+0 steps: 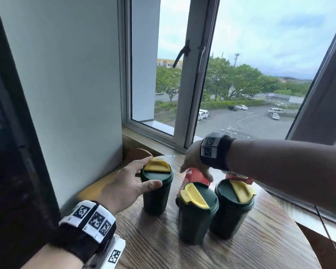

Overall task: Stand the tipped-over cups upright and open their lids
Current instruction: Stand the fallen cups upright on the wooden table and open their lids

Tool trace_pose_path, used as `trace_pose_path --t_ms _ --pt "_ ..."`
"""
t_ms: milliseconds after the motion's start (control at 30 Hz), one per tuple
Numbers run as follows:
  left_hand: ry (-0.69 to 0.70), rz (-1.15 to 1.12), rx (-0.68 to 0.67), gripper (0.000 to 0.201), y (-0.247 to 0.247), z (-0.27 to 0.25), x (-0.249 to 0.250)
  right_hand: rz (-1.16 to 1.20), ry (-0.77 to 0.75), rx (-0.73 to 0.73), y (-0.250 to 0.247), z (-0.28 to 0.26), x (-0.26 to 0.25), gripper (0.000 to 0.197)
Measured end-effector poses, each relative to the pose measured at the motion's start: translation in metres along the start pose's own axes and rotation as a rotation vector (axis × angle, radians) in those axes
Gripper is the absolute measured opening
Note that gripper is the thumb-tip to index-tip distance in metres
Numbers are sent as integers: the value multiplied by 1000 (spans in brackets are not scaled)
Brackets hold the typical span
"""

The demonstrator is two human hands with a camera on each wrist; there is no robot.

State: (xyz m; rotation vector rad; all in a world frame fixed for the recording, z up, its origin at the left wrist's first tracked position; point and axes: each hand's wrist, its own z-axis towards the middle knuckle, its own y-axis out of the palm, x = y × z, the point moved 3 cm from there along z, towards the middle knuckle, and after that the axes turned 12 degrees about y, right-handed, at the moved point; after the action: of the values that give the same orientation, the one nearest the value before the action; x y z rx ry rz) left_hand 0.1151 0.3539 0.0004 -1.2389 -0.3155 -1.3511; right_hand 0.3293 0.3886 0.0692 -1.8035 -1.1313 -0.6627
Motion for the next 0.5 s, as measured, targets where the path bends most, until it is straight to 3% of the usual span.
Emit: trace_pose_path --t_ms 133,267,500 --pt "27 0 28 92 1 -1 -4 -22 -46 -16 -3 8 -10 110" --pt "62 -13 35 87 0 -2 0 -12 -72 2 -6 10 -8 92" --pt "76 10 39 90 -2 -3 4 51 95 88 -14 -8 19 62"
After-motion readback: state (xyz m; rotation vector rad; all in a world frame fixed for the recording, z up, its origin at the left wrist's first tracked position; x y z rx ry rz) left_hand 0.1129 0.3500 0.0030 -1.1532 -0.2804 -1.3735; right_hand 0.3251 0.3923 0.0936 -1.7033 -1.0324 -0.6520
